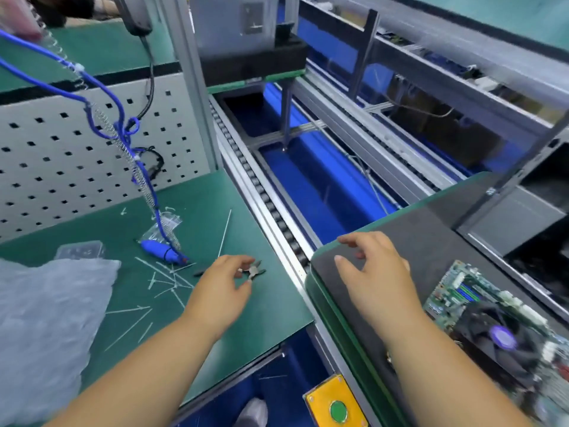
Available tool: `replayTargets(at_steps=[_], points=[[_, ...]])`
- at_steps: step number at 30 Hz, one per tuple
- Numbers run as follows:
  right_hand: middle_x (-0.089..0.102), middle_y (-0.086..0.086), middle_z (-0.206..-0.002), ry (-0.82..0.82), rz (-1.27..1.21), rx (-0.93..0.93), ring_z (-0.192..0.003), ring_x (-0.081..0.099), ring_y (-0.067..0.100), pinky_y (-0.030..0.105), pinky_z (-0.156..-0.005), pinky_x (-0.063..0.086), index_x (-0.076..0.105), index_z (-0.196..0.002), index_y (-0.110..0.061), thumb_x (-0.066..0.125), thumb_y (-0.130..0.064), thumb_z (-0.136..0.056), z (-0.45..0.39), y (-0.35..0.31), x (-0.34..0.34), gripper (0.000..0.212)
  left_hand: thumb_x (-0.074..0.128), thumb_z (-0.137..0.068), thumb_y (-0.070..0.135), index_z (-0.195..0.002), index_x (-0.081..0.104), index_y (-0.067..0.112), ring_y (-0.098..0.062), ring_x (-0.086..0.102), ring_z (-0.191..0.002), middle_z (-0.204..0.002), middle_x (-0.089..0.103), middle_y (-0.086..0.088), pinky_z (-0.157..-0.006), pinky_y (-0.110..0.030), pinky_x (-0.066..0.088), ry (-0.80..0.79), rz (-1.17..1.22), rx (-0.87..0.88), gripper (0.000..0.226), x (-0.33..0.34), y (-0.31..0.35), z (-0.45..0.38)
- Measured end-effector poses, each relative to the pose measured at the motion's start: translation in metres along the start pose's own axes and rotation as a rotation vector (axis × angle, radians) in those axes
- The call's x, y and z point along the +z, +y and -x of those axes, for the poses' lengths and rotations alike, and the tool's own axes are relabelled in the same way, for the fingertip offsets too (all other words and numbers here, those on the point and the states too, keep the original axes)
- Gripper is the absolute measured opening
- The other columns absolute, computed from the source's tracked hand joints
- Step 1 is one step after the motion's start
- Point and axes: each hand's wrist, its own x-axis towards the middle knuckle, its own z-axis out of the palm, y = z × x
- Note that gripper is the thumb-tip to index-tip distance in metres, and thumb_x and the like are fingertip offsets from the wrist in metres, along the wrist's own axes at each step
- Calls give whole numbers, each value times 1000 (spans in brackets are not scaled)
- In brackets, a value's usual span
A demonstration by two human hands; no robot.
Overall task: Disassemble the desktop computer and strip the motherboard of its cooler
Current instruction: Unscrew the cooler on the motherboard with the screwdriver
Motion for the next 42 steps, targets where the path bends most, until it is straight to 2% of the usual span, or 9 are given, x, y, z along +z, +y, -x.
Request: replayTargets(at_steps=[3, 5, 7, 12, 19, 23, 32, 36, 42], points=[[51, -18, -111, 103, -19, 63, -94, 53, 3, 41, -99, 40, 61, -109, -37, 61, -30, -89, 4, 21, -25, 21, 61, -86, 10, -108, 57, 48, 3, 55, -85, -103, 59, 23, -75, -7, 41, -50, 82, 78, 44, 3, 22, 0], [54, -15, -106, 202, -30, 111, -89, 53, -2, 27, -89, 43, 62, -104, -37, 64, -26, -87, 12, 46, -51, 20, 61, -87, 10, -105, 58, 52, -4, 56, -83, -102, 60, 25, -72, -15, 44, -100, 144, 152, 46, 10, 48, -2], [55, -12, -103, 296, -1, 189, -85, 52, -6, 10, -76, 39, 62, -100, -37, 65, -22, -86, 28, 76, -81, 20, 61, -87, 10, -108, 60, 50, -4, 55, -84, -103, 60, 26, -69, -9, 40, -146, 184, 254, 45, 24, 79, -3], [60, 1, -103, 470, 118, 569, -92, 59, 19, 32, -83, 45, 67, -102, -24, 61, -16, -86, 98, 154, -141, 18, 62, -89, 11, -115, 62, 40, -2, 56, -92, -104, 60, 22, -79, -12, 42, -319, 218, 491, 39, 72, 153, -3], [57, 8, -116, 365, 221, 1044, -100, 60, 31, 33, -77, 44, 60, -115, -20, 61, -24, -85, 178, 210, -158, 30, 65, -86, 36, -116, 57, 45, 2, 54, -99, -108, 55, 23, -83, -19, 44, -416, 158, 596, 32, 134, 205, 6], [53, 10, -116, 223, 225, 1183, -97, 56, 31, 33, -71, 40, 50, -110, -15, 60, -30, -89, 188, 220, -143, 28, 59, -63, 78, -132, 48, 31, -11, 55, -109, -123, 51, 10, -91, -35, 49, -571, -7, 412, 85, 151, 221, 14], [49, 13, -125, 181, 299, 1283, -112, 52, 35, 37, -86, 44, 43, -118, -9, 54, -22, -94, 191, 230, -133, 30, 38, -52, 100, -125, 30, 17, -25, 46, -115, -121, 39, -4, -90, -39, 37, -509, -618, 397, 111, 186, 269, 49], [59, 12, -112, 142, 263, 1245, -97, 59, 33, 35, -76, 50, 47, -114, -11, 41, -7, -90, 201, 237, -140, 25, 56, -54, 87, -121, 31, 16, -24, 46, -113, -117, 38, -2, -89, -40, 38, -508, -629, 347, 101, 191, 280, 46], [56, 6, -104, 298, 90, 1116, -79, 58, 26, 31, -63, 42, 51, -111, -21, 45, -17, -92, 207, 235, -156, 21, 74, -50, 64, -109, 31, 18, -26, 49, -104, -105, 35, -2, -82, -36, 46, -613, -583, 317, 86, 177, 292, 35]])
